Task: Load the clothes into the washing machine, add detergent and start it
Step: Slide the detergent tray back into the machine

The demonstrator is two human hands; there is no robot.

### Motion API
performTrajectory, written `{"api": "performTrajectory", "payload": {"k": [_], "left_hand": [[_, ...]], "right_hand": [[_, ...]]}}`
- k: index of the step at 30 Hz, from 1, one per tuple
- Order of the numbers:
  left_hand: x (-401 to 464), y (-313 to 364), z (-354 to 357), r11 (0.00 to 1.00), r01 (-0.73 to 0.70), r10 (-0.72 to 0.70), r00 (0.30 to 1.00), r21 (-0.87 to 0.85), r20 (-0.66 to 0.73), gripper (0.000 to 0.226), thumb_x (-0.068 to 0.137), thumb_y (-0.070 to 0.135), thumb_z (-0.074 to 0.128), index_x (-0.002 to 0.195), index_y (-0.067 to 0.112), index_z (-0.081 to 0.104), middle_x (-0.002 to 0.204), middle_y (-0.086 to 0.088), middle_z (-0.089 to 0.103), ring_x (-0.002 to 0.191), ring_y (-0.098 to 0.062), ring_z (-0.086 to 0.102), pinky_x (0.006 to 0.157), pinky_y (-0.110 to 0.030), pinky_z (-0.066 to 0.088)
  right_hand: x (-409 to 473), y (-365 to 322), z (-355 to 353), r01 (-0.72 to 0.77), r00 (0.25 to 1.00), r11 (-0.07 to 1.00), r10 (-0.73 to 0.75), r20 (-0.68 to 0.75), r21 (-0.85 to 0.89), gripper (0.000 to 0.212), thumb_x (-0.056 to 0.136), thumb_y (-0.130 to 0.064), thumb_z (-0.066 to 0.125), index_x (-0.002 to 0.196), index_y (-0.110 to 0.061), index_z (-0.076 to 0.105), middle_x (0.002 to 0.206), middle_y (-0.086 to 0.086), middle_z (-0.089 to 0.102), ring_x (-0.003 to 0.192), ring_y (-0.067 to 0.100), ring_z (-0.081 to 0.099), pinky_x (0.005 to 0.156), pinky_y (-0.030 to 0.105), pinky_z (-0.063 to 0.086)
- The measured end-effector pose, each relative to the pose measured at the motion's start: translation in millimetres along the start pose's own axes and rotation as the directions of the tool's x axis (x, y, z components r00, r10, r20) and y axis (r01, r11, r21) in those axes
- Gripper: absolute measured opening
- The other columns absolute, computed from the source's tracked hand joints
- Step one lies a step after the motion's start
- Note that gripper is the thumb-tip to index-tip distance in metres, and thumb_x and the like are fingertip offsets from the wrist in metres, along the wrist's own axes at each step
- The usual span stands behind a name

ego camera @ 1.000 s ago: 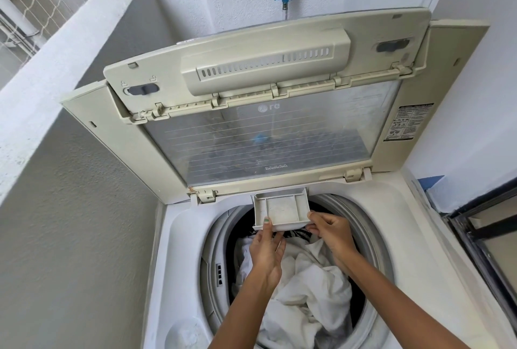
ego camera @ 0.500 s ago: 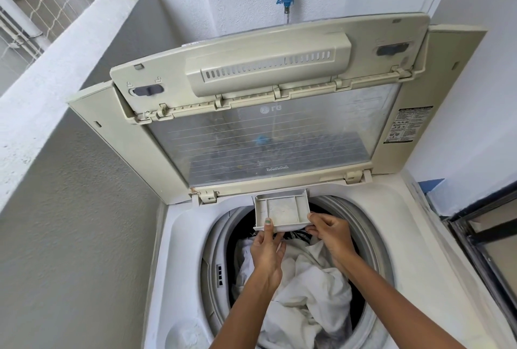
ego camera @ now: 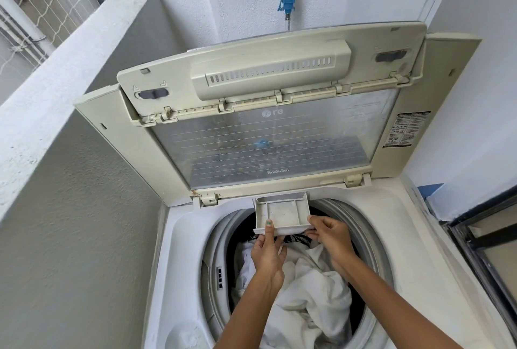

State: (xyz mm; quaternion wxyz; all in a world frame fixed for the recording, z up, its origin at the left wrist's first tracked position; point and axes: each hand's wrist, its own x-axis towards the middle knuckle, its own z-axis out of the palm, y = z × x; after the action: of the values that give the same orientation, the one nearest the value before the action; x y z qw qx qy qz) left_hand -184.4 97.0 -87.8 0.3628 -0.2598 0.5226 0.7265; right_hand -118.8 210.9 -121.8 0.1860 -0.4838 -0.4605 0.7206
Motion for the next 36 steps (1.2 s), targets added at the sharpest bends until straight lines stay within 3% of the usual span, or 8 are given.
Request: {"api": "performTrajectory", "payload": {"k": [2,5,10,14,18,21,29,36], "left_hand": [[-1,1,0,1.0,0.001,-0.001,1.0,-0.007,-0.006,0.021,0.091,0.029,0.061,0.098,0.01,0.058,0.09,-0.004,0.064,0.085,-0.015,0.063,0.083,-0.03,0.049],[-2,1,0,1.0,0.0,0.001,1.0,-0.007,0.007,0.022,0.091,0.029,0.06,0.1,0.009,0.058,0.093,-0.005,0.064,0.086,-0.016,0.063,0.09,-0.033,0.047],[-3,1,-1,1.0,0.005,-0.005,1.0,-0.026,0.013,0.021,0.092,0.027,0.059,0.102,0.009,0.057,0.095,-0.007,0.063,0.085,-0.017,0.062,0.085,-0.031,0.049],[-2,-3,-3,0.999,0.03,-0.03,0.999,-0.01,0.027,0.016,0.092,0.026,0.059,0.089,0.011,0.056,0.092,-0.007,0.063,0.085,-0.017,0.062,0.094,-0.034,0.047],[-2,-6,-2,0.999,0.04,-0.04,0.998,-0.01,0.047,0.014,0.093,0.026,0.057,0.091,0.012,0.058,0.094,-0.006,0.063,0.094,-0.02,0.06,0.102,-0.037,0.043],[0,-6,-2,0.999,0.032,-0.032,0.998,-0.01,0.05,0.013,0.093,0.026,0.057,0.094,0.013,0.058,0.097,-0.006,0.062,0.097,-0.021,0.059,0.102,-0.037,0.043],[4,-8,-4,0.999,0.029,-0.026,0.997,-0.039,0.066,0.016,0.095,0.025,0.055,0.102,0.011,0.057,0.111,-0.009,0.061,0.112,-0.024,0.056,0.098,-0.035,0.044],[4,-12,-2,0.998,0.001,0.001,0.999,-0.06,0.038,0.013,0.095,0.025,0.054,0.095,0.013,0.058,0.097,-0.006,0.062,0.093,-0.019,0.06,0.086,-0.029,0.049]], "right_hand": [[-1,-1,1,0.012,1.0,1.0,-0.012,-0.006,-0.006,0.008,0.084,-0.013,0.068,0.084,-0.005,0.071,0.073,0.009,0.07,0.066,0.014,0.067,0.069,0.026,0.056],[-2,-2,0,0.02,1.0,1.0,-0.02,-0.002,-0.013,0.006,0.084,-0.012,0.069,0.081,-0.008,0.071,0.07,0.008,0.07,0.066,0.014,0.067,0.067,0.024,0.056],[-3,-2,-1,0.022,1.0,1.0,-0.022,-0.007,-0.007,0.005,0.083,-0.011,0.069,0.079,-0.009,0.071,0.069,0.007,0.07,0.064,0.014,0.067,0.063,0.02,0.056],[-5,6,-8,0.014,1.0,1.0,-0.014,-0.01,-0.015,0.008,0.085,-0.01,0.068,0.079,-0.006,0.071,0.072,0.011,0.07,0.067,0.018,0.067,0.072,0.029,0.057],[-4,6,-12,0.018,1.0,1.0,-0.018,-0.005,-0.012,0.006,0.085,-0.009,0.068,0.08,-0.008,0.071,0.073,0.01,0.071,0.067,0.017,0.068,0.071,0.027,0.057],[-1,5,-12,0.025,1.0,0.999,-0.025,0.001,-0.023,0.007,0.084,-0.009,0.068,0.079,-0.01,0.072,0.071,0.005,0.072,0.065,0.014,0.068,0.067,0.024,0.057],[5,9,-12,0.028,0.999,0.999,-0.028,0.025,-0.029,0.007,0.084,-0.01,0.068,0.087,-0.006,0.073,0.079,0.008,0.073,0.072,0.017,0.069,0.074,0.028,0.057],[5,9,-13,0.051,0.997,0.998,-0.049,0.053,-0.029,0.007,0.084,-0.011,0.068,0.082,-0.014,0.074,0.076,0.003,0.075,0.069,0.012,0.07,0.067,0.021,0.057]]}}
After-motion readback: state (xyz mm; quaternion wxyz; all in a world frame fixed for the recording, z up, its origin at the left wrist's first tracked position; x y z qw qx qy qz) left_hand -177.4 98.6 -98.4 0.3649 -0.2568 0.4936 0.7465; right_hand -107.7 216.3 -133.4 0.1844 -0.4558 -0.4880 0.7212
